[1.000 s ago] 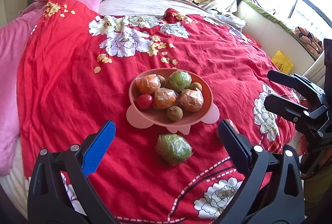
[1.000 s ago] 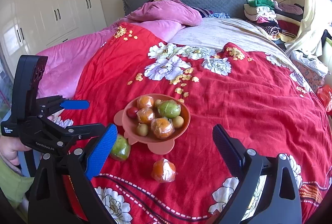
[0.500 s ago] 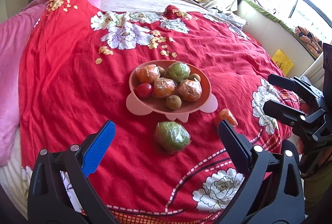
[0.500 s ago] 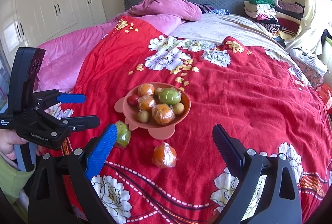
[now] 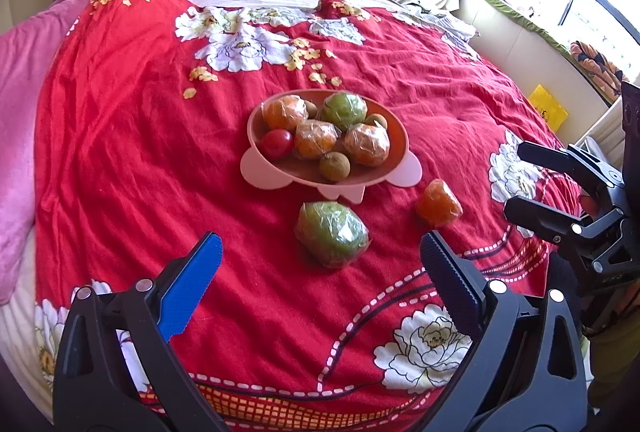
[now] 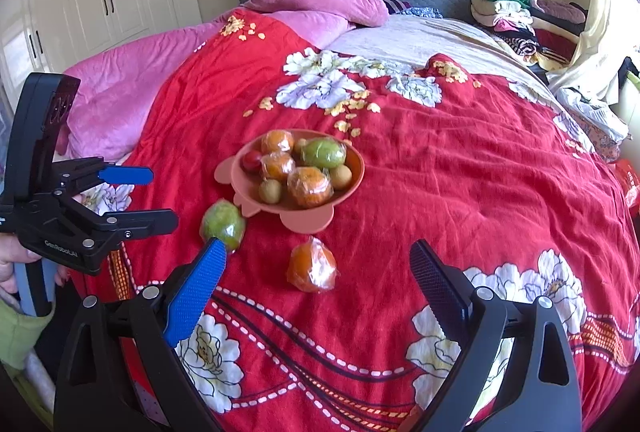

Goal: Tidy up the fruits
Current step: 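Move the left tool to the wrapped green fruit while the right tool approaches the wrapped orange, then close the left tool on the wrapped green fruit while the right tool grasps the wrapped orange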

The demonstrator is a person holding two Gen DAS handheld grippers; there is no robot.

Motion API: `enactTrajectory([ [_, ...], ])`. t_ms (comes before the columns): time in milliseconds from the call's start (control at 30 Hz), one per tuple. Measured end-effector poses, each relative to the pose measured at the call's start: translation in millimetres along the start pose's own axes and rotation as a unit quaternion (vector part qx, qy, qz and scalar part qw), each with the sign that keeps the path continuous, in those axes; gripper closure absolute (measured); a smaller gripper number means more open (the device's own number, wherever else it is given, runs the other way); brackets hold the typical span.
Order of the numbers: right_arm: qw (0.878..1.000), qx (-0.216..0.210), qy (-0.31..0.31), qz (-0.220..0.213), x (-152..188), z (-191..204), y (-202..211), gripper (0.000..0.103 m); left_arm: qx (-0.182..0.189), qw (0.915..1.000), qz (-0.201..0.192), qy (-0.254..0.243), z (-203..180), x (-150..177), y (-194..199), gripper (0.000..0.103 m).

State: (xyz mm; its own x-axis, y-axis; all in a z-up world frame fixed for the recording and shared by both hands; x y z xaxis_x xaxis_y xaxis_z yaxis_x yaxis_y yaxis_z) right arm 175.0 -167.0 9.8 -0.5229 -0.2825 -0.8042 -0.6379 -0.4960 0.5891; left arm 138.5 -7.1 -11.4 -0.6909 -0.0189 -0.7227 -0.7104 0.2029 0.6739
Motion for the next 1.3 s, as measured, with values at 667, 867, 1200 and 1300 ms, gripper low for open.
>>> enactTrajectory([
  [667,0.998,-0.015,0.006,0.057,32.8,0.7,-43.6,0.041,0.004,0.9997,0.022,0.010,-2.6,14.7,-24.2,0.010],
  [867,0.997,-0.029,0.003,0.071,35.9,2.1,-59.9,0.057,0.010,0.9994,0.024,0.024,0.5,14.0,-35.1,0.010],
  [1200,0.997,-0.038,-0.018,0.071,39.6,-6.7,-68.7,0.066,0.019,0.9991,0.034,0.015,-5.2,14.0,-57.2,0.031],
  [1300,0.997,-0.041,-0.024,0.066,37.9,-8.0,-65.4,0.066,0.017,0.9989,0.044,0.003,-8.6,16.5,-66.5,0.042],
])
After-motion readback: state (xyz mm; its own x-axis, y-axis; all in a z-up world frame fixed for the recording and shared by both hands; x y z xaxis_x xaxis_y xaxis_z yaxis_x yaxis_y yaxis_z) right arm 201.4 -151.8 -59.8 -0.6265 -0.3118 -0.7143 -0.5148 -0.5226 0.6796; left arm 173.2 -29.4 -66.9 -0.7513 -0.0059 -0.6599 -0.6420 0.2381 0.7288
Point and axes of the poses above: each gripper's, at about its wrist camera, not at the fingertips, and y roughly against the way its jaws point, z to its left, x to its underside, the point moved 3 cm from there along -y, roughly the way its jaws point, and after that the axes turned 10 degrees about -z, right-handed, at the moved point
